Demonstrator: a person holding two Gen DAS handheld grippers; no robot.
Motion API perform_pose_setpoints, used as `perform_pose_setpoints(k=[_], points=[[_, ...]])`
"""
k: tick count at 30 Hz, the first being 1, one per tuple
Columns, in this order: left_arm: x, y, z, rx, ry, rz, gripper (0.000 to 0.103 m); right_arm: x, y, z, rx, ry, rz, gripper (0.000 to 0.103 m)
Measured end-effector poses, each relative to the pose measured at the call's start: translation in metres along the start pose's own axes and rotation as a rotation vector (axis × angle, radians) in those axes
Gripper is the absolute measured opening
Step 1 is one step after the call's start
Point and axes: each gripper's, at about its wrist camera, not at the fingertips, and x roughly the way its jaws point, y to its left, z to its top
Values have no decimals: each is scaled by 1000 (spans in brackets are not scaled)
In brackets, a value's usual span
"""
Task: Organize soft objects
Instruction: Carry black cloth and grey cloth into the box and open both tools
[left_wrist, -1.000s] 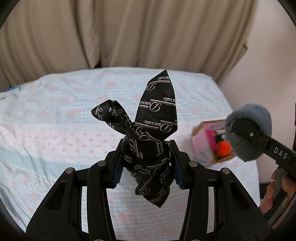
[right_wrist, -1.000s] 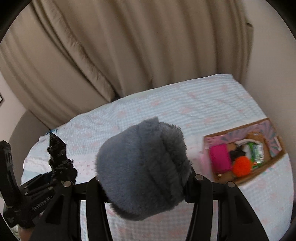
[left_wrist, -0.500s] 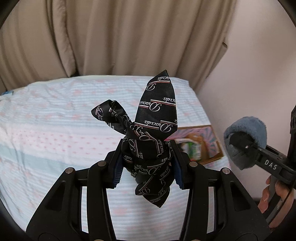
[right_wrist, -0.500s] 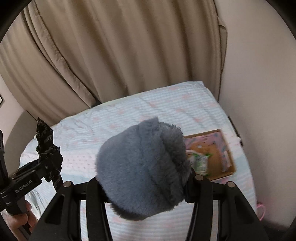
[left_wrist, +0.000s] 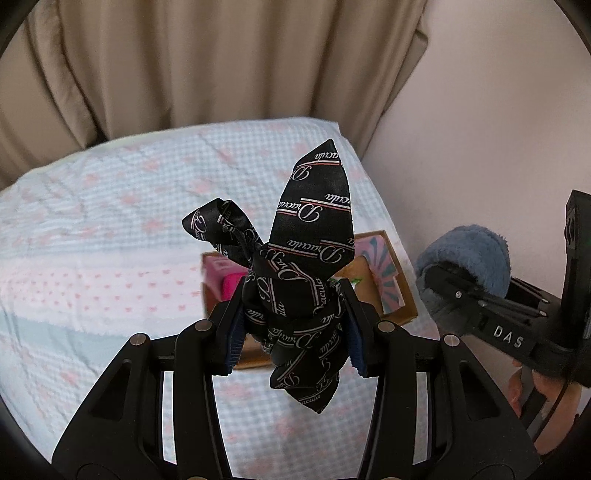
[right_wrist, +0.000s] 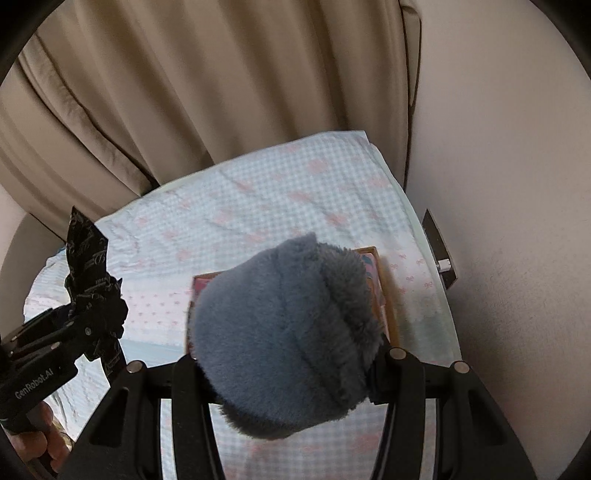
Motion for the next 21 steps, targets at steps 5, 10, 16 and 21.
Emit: perform_pose_setpoints(k=[5,10,16,21], points=[[52,-4,14,7,70,-9,42,39,-17,4,6,53,-19,48],[109,-3,15,13,163,-13,42,80,-27,3,-9,108,-54,49],[172,4,-1,17,277,-4,42,117,-35,-6,-35,144,-98,51],[203,5,-18,50,345,19,42,140,-35,-16,-84,170,-121,51]])
